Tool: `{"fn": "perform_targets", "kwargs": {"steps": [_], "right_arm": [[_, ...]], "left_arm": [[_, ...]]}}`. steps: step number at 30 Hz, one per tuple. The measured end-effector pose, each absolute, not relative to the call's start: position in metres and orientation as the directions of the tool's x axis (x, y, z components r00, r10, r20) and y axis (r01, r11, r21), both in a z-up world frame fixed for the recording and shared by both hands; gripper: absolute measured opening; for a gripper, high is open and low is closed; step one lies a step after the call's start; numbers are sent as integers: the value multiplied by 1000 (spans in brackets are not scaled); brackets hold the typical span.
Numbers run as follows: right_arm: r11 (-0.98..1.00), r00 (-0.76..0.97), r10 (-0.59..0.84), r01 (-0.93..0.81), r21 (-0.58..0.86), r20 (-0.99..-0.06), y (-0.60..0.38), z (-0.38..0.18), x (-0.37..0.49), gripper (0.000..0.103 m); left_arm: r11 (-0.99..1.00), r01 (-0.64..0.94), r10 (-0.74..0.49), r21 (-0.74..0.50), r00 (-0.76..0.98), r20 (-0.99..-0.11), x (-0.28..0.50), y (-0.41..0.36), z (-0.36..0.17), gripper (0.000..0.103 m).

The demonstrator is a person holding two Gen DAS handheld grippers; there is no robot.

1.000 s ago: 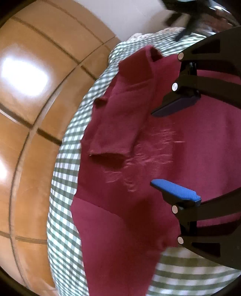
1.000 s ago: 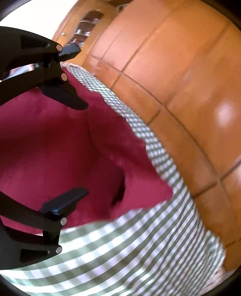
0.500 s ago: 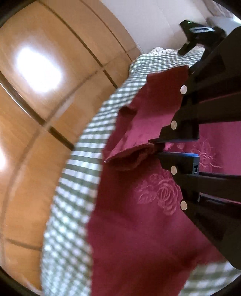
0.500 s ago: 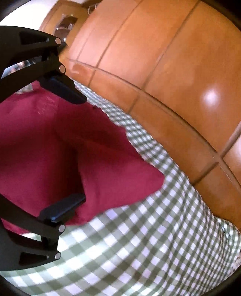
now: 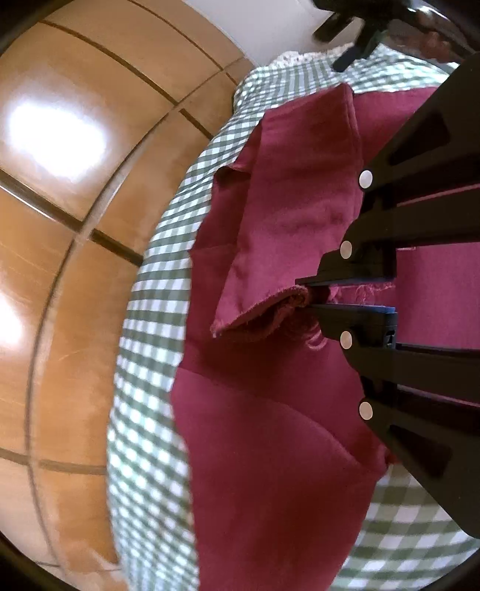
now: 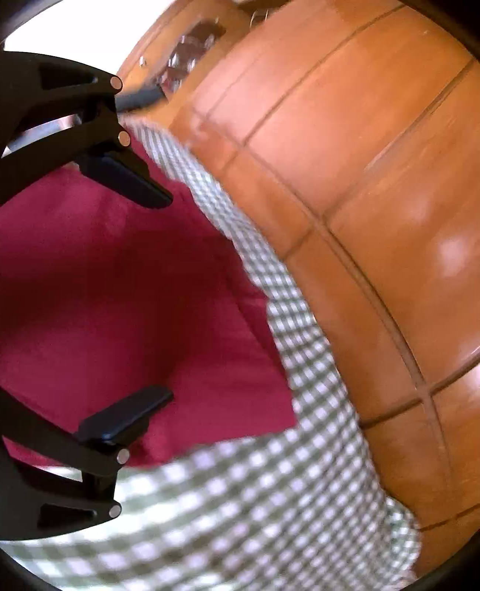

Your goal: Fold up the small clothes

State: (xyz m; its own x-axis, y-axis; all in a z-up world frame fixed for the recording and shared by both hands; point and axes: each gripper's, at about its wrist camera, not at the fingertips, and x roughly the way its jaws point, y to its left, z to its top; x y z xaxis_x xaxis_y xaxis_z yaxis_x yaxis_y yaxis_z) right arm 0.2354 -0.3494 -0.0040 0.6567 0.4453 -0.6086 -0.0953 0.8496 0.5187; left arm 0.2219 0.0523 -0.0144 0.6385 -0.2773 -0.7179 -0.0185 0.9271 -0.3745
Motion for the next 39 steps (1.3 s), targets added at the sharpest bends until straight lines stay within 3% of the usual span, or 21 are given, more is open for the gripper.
{"fn": "perform_targets", "kwargs": {"steps": [4, 9, 10, 11, 13, 18, 22, 29, 32, 36, 39], "right_arm": [[930, 579, 318, -37, 366, -751, -329, -51, 256, 90], [992, 646, 125, -65, 109, -753, -292, -66, 243, 94], [992, 646, 121, -64, 105, -754, -292, -66, 244, 96], [991, 645, 128, -65, 113, -753, -293, -67, 244, 96], [991, 646, 133, -68, 117, -752, -293, -66, 245, 97], [983, 665, 172, -71, 168, -727, -293, -41, 220, 101], [977, 648, 210, -105, 188, -732, -284, -42, 190, 101], [983, 638, 142, -180, 32, -757, -248, -77, 150, 101], [986, 624, 134, -163, 39, -770, -249, -79, 152, 101], [987, 629, 133, -158, 42, -766, -249, -80, 152, 101], [985, 631, 148, -162, 58, -762, -251, -81, 152, 101]], "left_arm": [[941, -82, -206, -328, 630, -748, 222, 59, -22, 7], [974, -67, -135, -218, 601, -787, 218, 48, -44, 10], [972, -73, -138, -225, 599, -789, 215, 49, -41, 22], [967, -75, -152, -243, 595, -789, 213, 51, -39, 47], [947, -87, -192, -309, 618, -762, 201, 61, -29, 75], [921, -163, -140, -353, 707, -693, 166, 103, -4, 75], [853, -327, -58, -407, 715, -696, 138, 171, -5, 75], [635, -611, 67, -473, 653, -754, 86, 298, -26, 72], [541, -633, 82, -554, 695, -714, 62, 342, -29, 72], [477, -688, 173, -546, 683, -710, 49, 380, -26, 72], [426, -699, 171, -575, 686, -708, 48, 411, -30, 72]]}}
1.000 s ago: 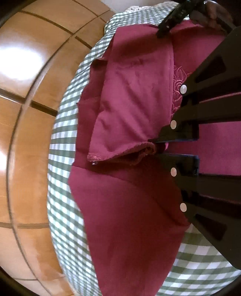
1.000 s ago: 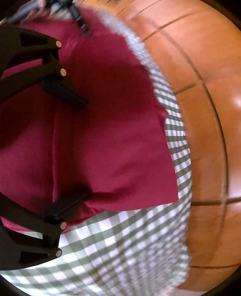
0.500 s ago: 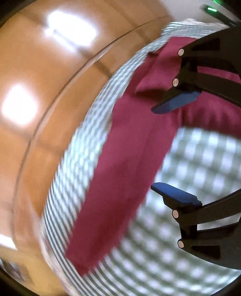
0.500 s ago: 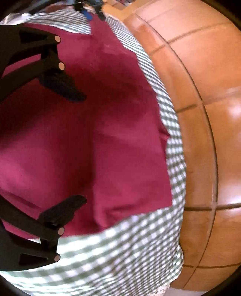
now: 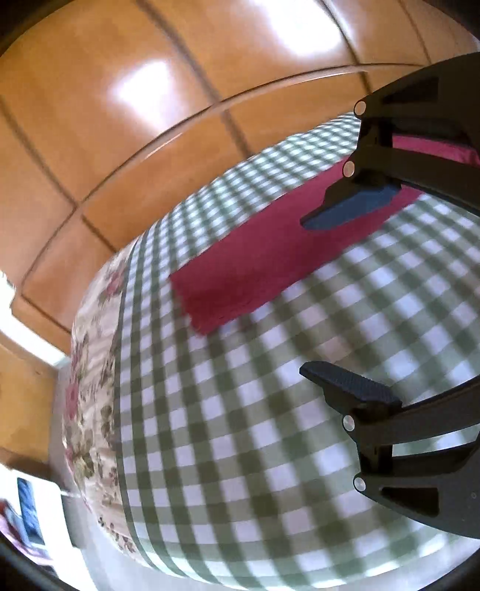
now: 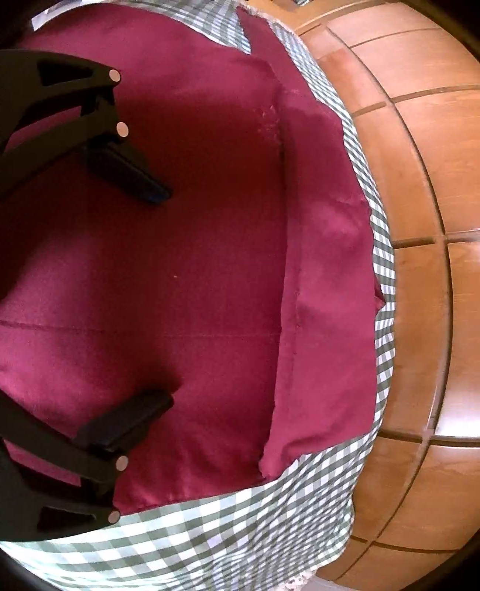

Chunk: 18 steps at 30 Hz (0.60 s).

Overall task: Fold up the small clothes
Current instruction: 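Grasp the sleeve with the left gripper and lay it over the folded side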

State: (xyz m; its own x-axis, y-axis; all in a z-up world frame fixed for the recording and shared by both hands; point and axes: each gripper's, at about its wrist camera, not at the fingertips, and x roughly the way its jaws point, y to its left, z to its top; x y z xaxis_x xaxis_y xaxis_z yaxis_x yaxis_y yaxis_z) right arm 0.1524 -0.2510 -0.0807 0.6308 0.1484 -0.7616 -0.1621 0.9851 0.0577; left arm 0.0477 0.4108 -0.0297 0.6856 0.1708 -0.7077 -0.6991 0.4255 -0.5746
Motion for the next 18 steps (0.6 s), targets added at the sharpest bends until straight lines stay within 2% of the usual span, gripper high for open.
{"fn": "perform_targets", "kwargs": {"steps": [3, 6, 8, 9, 12, 14, 15, 18], "right_arm": [[985, 638, 146, -162, 53, -756, -249, -80, 150, 101], [986, 641, 143, -161, 50, -754, -249, -80, 149, 101], [986, 642, 136, -160, 42, -755, -248, -80, 149, 101], [986, 643, 135, -159, 40, -754, -248, -80, 150, 101], [987, 644, 131, -157, 37, -753, -248, -80, 150, 101], [987, 645, 128, -157, 33, -754, -247, -80, 150, 101], [987, 645, 127, -156, 32, -754, -247, -80, 150, 101], [987, 648, 127, -155, 33, -751, -247, -80, 150, 101]], "left_arm": [[372, -678, 132, -634, 715, -687, 52, 433, -34, 72], [323, -656, 65, -683, 735, -675, 63, 447, -40, 63], [332, -662, 55, -672, 725, -687, 75, 452, -43, 59], [340, -674, 64, -656, 713, -699, 79, 455, -43, 55], [368, -705, 68, -606, 670, -739, 93, 457, -49, 34], [410, -719, 65, -560, 636, -769, 102, 455, -48, 12], [430, -707, 62, -561, 643, -763, 104, 450, -44, 7], [510, -624, 67, -592, 715, -696, 113, 432, -20, 7]]}}
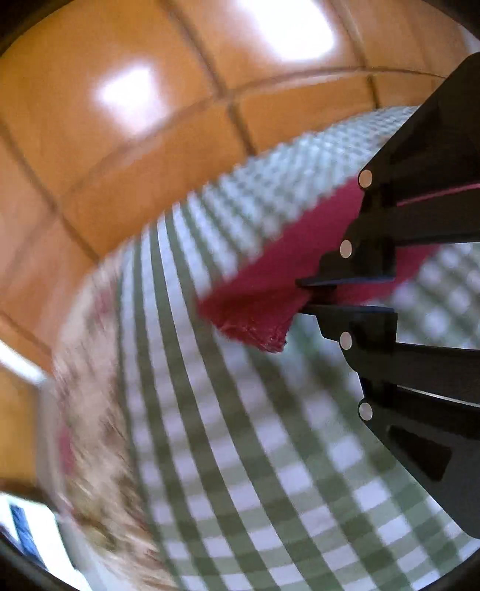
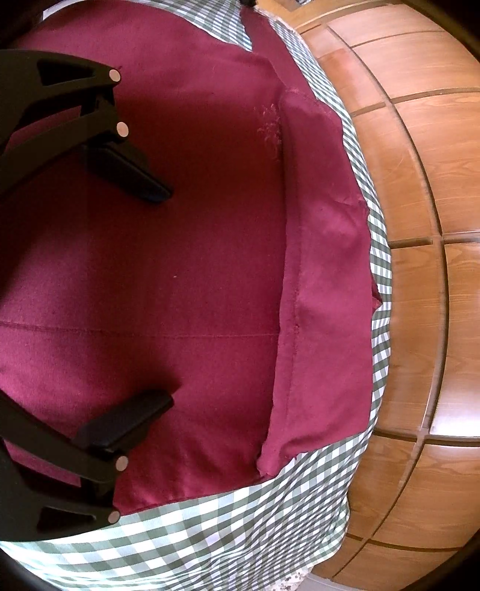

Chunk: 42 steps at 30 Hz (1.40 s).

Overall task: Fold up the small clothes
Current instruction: 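Grasp the sleeve with the left gripper and lay it over the folded side, then grasp the other sweater side with the right gripper and fold it toward the middle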

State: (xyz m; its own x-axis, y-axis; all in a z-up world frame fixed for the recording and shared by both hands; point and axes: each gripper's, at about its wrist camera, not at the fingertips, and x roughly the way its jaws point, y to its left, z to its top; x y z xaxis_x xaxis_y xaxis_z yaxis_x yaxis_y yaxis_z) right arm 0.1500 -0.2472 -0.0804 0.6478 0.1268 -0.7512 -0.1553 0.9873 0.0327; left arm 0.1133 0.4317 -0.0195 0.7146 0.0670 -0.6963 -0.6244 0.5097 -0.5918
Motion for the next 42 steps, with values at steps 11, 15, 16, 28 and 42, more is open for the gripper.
{"fn": "perform_targets", "kwargs": {"steps": [11, 15, 16, 28, 42], "right_arm": [[987, 649, 141, -153, 53, -747, -249, -80, 149, 101], [986, 649, 149, -153, 64, -746, -250, -79, 149, 101], [986, 650, 152, -153, 67, -745, -251, -79, 149, 101], [955, 574, 295, -161, 247, -764, -255, -56, 162, 86], [904, 415, 414, -295, 310, -810, -121, -43, 237, 3]], "left_arm": [[773, -127, -262, -621, 828, -496, 149, 220, 66, 7], [819, 8, -384, -574, 751, -537, 161, 130, 54, 7], [819, 38, -422, -573, 717, -555, 164, 109, 45, 7], [941, -17, -243, -339, 664, -708, 122, 62, 2, 60], [909, -291, -32, -298, 665, -746, 102, 132, -22, 62]]}}
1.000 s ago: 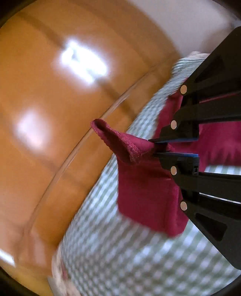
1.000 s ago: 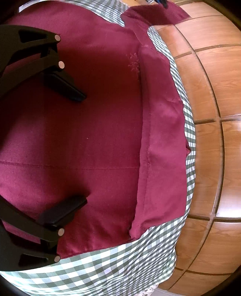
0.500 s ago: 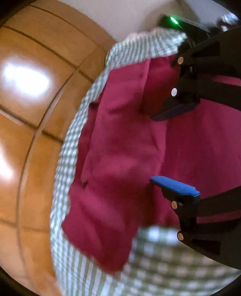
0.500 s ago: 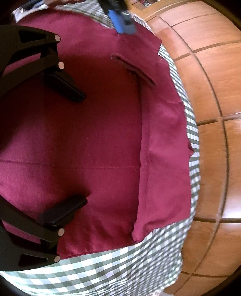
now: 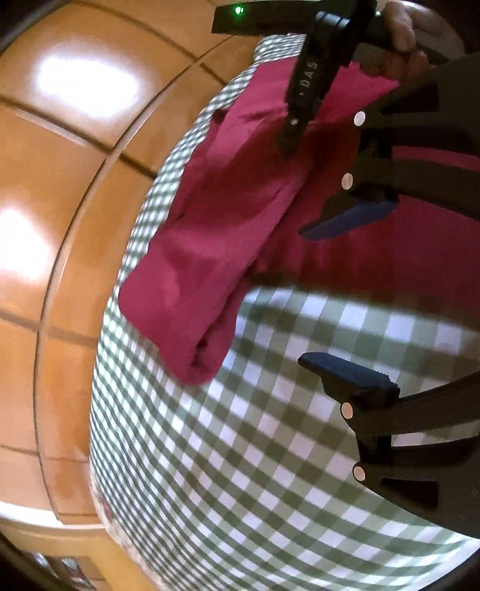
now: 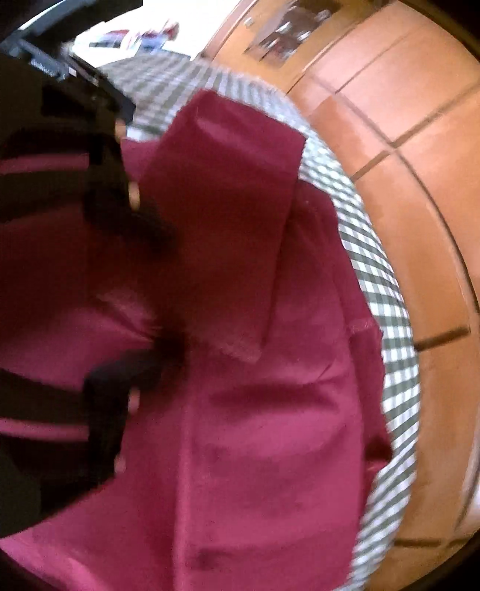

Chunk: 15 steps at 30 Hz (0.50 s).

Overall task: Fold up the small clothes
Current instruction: 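Grasp the other sweater side with the right gripper and fold it toward the middle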

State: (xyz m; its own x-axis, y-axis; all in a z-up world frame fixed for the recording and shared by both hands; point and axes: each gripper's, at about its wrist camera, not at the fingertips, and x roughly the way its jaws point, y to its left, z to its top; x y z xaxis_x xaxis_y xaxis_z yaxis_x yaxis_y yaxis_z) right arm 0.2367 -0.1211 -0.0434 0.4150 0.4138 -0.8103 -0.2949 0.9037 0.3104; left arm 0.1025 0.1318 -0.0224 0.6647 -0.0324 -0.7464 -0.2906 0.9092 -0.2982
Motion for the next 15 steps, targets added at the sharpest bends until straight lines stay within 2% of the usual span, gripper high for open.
{"fn": "perform_targets", "kwargs": {"steps": [4, 7, 9, 12, 15], "right_arm": [[882, 530, 465, -346, 320, -709, -135, 13, 231, 4], [875, 617, 483, -366, 317, -621, -155, 60, 228, 4], [880, 668, 476, -358, 313, -573, -176, 85, 228, 4], [905, 730, 423, -312, 288, -537, -204, 102, 228, 4], [931, 760, 354, -234, 280, -545, -247, 98, 237, 4]], "left_arm": [[909, -306, -15, -282, 654, -757, 110, 133, -26, 62], [912, -310, -9, -268, 639, -769, 123, 128, -28, 68], [912, -322, 9, -255, 636, -771, 133, 126, -28, 68], [914, -335, 33, -229, 624, -781, 148, 124, -30, 68], [911, -363, 72, -194, 604, -794, 165, 126, -33, 68]]}}
